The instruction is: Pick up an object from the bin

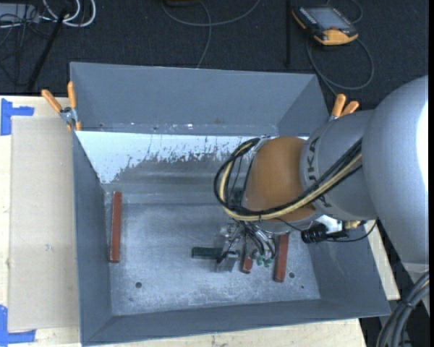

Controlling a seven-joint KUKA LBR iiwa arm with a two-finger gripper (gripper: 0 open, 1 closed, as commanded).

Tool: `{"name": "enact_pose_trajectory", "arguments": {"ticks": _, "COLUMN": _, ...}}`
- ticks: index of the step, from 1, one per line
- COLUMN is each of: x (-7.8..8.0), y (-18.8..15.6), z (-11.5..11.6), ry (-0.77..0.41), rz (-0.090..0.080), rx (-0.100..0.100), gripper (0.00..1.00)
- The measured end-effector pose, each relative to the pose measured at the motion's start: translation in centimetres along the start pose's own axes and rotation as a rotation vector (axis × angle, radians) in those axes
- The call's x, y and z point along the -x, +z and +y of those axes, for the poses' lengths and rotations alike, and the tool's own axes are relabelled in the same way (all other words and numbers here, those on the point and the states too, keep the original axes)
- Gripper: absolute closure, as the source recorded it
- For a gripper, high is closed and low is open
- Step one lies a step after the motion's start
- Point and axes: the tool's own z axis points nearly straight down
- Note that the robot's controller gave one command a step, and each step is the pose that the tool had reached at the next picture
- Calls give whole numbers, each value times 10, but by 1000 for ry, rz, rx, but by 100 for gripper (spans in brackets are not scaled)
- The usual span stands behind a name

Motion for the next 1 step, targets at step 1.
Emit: {"name": "enact_pose_trajectory", "arguments": {"ticks": 1, "x": -4, "y": -139, "z": 0, "ry": 47, "rz": -7, "rx": 2, "gripper": 100}}
